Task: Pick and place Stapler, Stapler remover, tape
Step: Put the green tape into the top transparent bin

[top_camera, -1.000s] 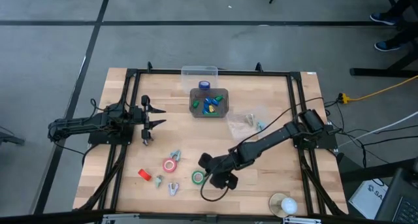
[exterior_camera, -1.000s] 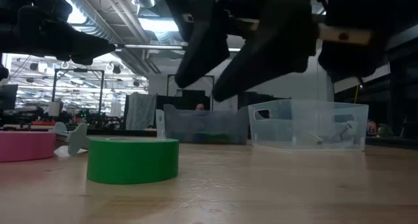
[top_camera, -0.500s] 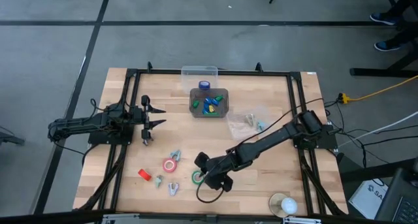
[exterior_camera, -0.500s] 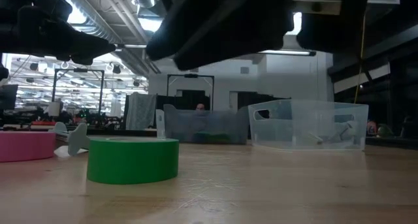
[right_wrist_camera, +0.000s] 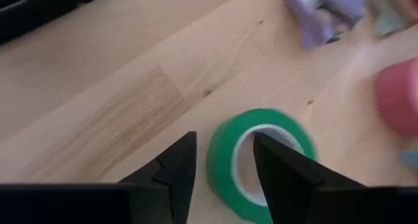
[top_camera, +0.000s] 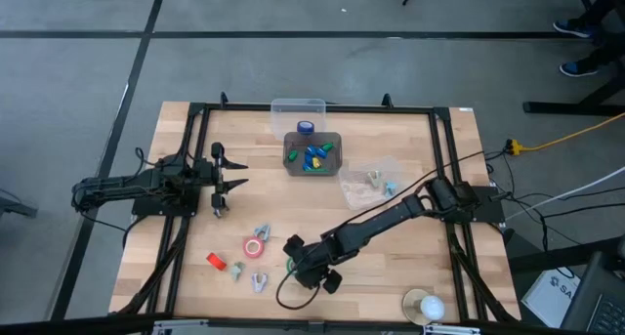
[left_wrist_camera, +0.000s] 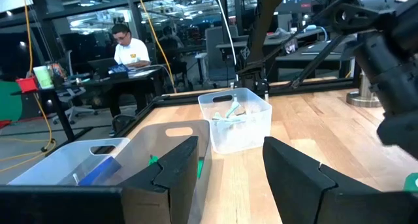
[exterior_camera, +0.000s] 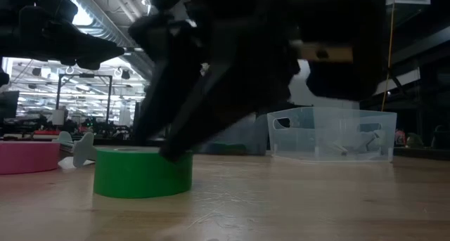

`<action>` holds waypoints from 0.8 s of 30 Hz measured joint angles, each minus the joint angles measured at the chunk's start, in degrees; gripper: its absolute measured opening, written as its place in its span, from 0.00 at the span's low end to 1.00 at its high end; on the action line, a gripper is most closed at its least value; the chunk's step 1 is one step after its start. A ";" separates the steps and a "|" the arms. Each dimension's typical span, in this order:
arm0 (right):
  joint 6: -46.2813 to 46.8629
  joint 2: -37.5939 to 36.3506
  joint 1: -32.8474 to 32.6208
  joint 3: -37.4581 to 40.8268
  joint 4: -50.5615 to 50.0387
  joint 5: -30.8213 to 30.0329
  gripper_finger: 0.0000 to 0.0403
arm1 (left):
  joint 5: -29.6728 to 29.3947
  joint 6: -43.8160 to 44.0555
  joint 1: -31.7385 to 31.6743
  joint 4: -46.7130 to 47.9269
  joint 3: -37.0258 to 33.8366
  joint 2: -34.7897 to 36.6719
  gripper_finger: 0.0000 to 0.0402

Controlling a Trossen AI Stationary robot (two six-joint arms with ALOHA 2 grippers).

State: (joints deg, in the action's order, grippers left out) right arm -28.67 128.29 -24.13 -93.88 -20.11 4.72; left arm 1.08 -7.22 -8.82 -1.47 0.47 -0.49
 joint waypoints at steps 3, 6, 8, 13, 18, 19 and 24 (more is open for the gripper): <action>1.71 0.42 0.65 -0.08 -0.20 2.81 0.36 | 0.00 0.00 -0.01 -0.02 0.01 0.01 0.42; 2.78 0.67 0.96 -0.08 -0.92 3.05 0.33 | 0.00 0.00 0.00 0.00 0.00 0.01 0.42; 2.87 0.68 1.13 -0.09 -0.92 3.09 0.30 | 0.00 -0.01 -0.01 0.00 0.00 0.02 0.42; 3.02 0.66 2.05 0.43 -1.85 2.61 0.24 | 0.00 0.00 -0.01 0.00 0.00 0.02 0.42; 3.14 0.33 2.44 1.91 -1.42 1.70 0.22 | 0.00 -0.01 0.00 0.00 0.00 0.01 0.42; 3.13 0.29 2.44 2.06 -1.45 1.09 0.21 | 0.00 -0.01 -0.02 0.01 0.02 0.02 0.42; 3.15 0.26 2.51 2.13 -2.26 0.38 0.14 | 0.00 0.00 0.00 0.00 0.01 0.02 0.42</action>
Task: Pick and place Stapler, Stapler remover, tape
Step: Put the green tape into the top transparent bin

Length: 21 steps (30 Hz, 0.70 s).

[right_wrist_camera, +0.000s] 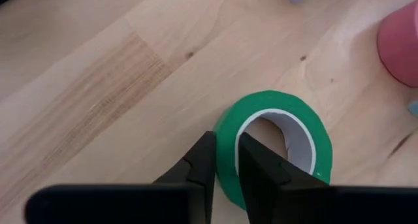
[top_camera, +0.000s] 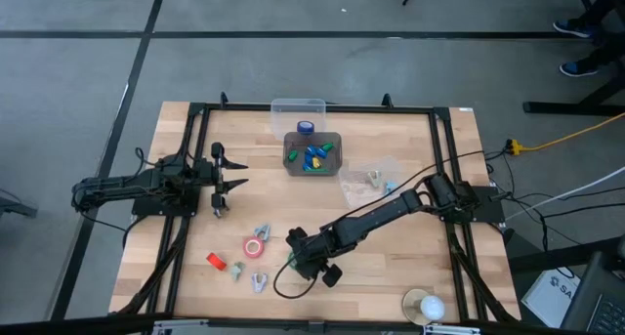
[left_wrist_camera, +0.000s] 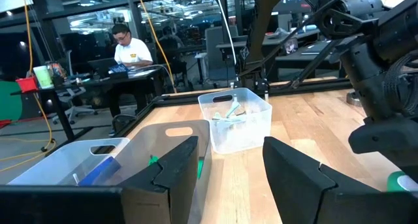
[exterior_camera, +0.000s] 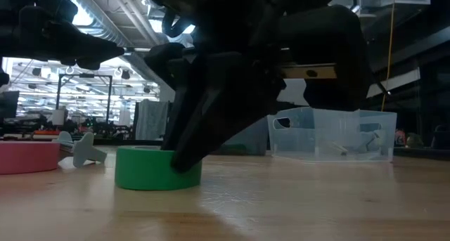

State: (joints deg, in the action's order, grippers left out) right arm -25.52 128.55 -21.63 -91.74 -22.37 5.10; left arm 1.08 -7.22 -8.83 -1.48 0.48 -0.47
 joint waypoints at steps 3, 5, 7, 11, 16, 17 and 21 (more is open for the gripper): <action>0.00 0.00 0.06 0.04 -0.19 0.02 0.10 | 0.00 0.00 0.00 0.00 0.00 0.00 0.42; -0.01 0.00 0.28 0.06 -0.23 0.51 0.09 | 0.00 -0.02 0.01 0.00 0.01 0.00 0.42; -0.26 0.02 0.83 0.07 -0.32 3.08 0.09 | 0.00 0.00 -0.01 0.00 0.00 -0.02 0.42; -0.83 0.02 2.51 0.17 -0.54 9.62 0.10 | 0.00 0.00 -0.01 0.00 0.01 -0.02 0.42; -0.42 -0.79 4.77 0.38 -1.46 13.59 0.09 | 0.01 -0.01 0.00 0.01 0.01 -0.01 0.42; -0.42 -1.31 5.10 0.49 -1.91 13.57 0.09 | 0.00 0.00 -0.01 0.00 0.00 -0.02 0.42; -0.92 -3.90 6.66 0.61 -2.32 13.16 0.09 | 0.00 0.00 0.00 0.00 0.01 0.00 0.42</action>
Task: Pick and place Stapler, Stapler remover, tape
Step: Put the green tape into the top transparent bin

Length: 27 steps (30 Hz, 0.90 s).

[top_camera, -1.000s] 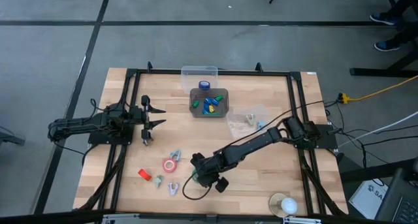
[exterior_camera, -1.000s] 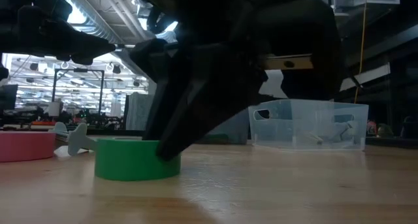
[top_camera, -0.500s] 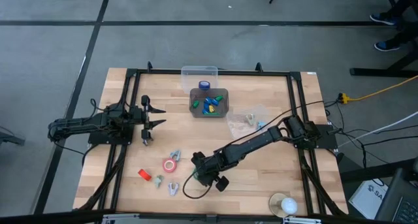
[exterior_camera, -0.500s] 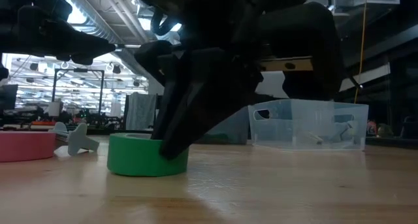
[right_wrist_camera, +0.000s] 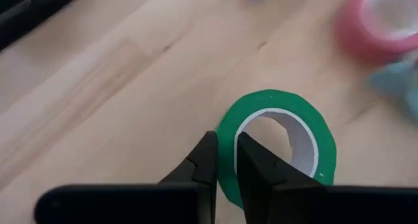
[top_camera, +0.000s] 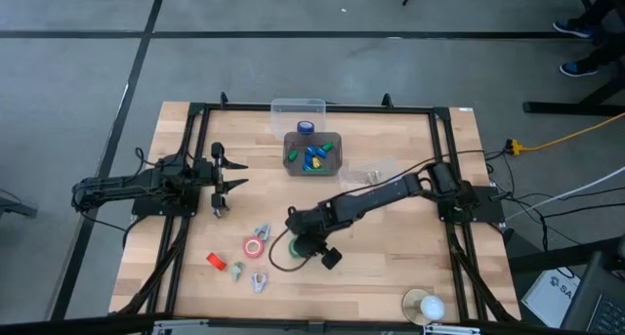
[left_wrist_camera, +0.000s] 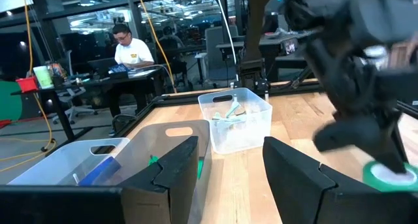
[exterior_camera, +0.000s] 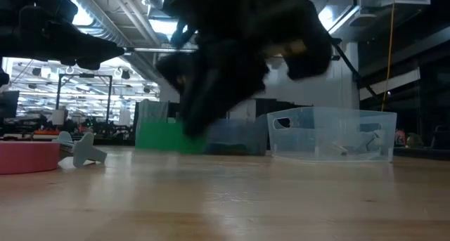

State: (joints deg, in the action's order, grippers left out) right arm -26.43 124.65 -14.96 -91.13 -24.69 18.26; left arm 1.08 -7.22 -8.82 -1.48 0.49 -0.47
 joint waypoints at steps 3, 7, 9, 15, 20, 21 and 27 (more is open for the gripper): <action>-1.09 -1.97 1.21 -0.17 0.48 0.12 0.10 | 0.00 0.00 -0.01 0.00 -0.02 -0.01 0.42; -2.28 -3.54 2.95 -0.15 0.10 0.26 0.10 | 0.00 0.00 0.00 0.03 -0.02 -0.02 0.42; -2.43 -4.29 3.88 -0.16 0.52 0.30 0.10 | 0.00 -0.01 -0.01 0.12 -0.01 -0.02 0.42; -2.97 -4.40 6.77 -0.22 2.39 1.54 0.11 | 0.00 0.00 -0.02 0.02 0.00 -0.02 0.42; -3.89 -4.40 9.14 -0.38 4.59 4.10 0.11 | 0.00 0.00 -0.01 0.01 -0.02 -0.02 0.42; -4.02 -4.40 9.58 -0.85 4.57 4.26 0.11 | 0.00 0.00 -0.01 0.01 0.00 -0.02 0.42; -5.39 -4.40 11.87 -4.18 4.66 4.29 0.11 | 0.00 0.00 -0.01 0.01 -0.01 -0.02 0.42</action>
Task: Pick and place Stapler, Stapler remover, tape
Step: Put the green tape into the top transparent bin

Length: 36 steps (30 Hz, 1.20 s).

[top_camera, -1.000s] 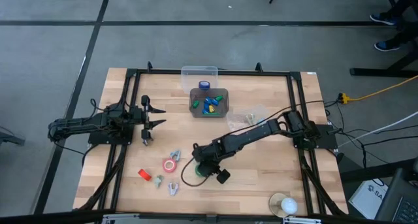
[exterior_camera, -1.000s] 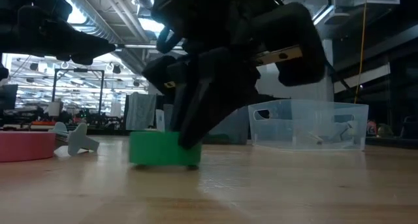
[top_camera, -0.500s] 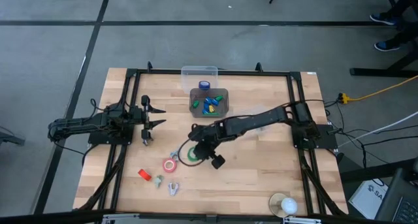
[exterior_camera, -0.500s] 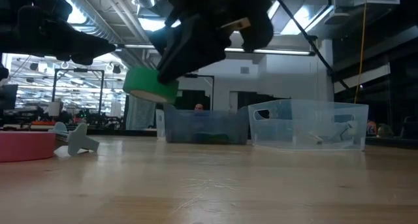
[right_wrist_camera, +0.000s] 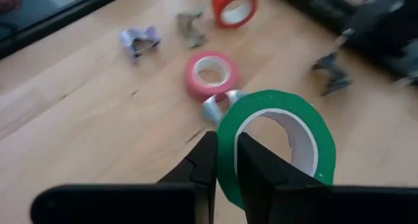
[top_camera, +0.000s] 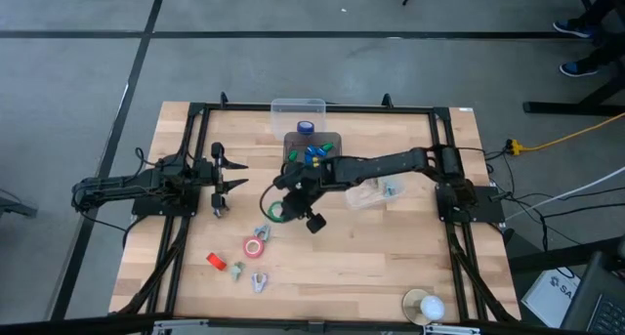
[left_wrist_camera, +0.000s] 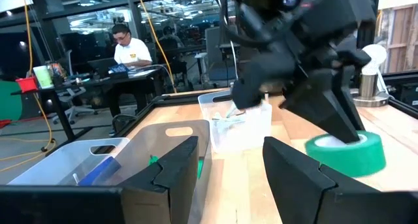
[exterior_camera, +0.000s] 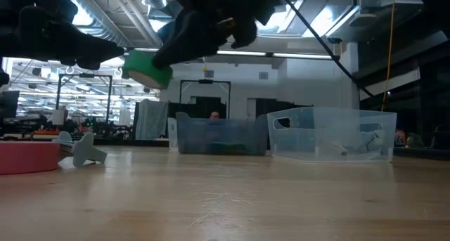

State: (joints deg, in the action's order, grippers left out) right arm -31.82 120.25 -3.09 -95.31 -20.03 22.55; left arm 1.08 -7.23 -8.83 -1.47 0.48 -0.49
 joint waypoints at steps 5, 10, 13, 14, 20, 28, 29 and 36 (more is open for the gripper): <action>-0.16 -0.01 2.42 -3.37 0.11 0.02 0.11 | 0.00 0.00 -0.01 -0.01 0.00 0.00 0.42; -0.17 -0.02 5.26 -5.58 0.25 0.02 0.11 | 0.01 0.00 0.00 -0.01 0.00 0.00 0.42; -0.12 -0.02 7.06 -5.74 1.70 0.02 0.11 | 0.00 0.00 -0.01 -0.01 0.00 0.00 0.42; -0.11 -0.02 7.65 -5.74 2.18 0.02 0.11 | 0.00 0.00 -0.01 -0.01 0.01 0.00 0.42; 1.32 -0.02 10.90 -5.74 4.29 0.02 0.11 | 0.00 0.00 0.00 -0.01 0.00 0.00 0.42; 5.16 -0.02 15.04 -5.76 5.49 0.00 0.11 | 0.00 -0.01 -0.01 -0.01 0.00 -0.02 0.42; 6.02 -0.02 15.50 -5.76 5.52 0.00 0.11 | 0.01 0.00 0.00 -0.01 0.00 -0.02 0.42; 8.34 -0.02 18.15 -5.76 5.55 0.00 0.11 | 0.01 -0.01 0.00 -0.01 -0.01 -0.02 0.42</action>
State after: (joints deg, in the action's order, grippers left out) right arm -23.49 120.22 15.06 -101.08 -14.48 22.55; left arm 1.09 -7.23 -8.83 -1.48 0.47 -0.51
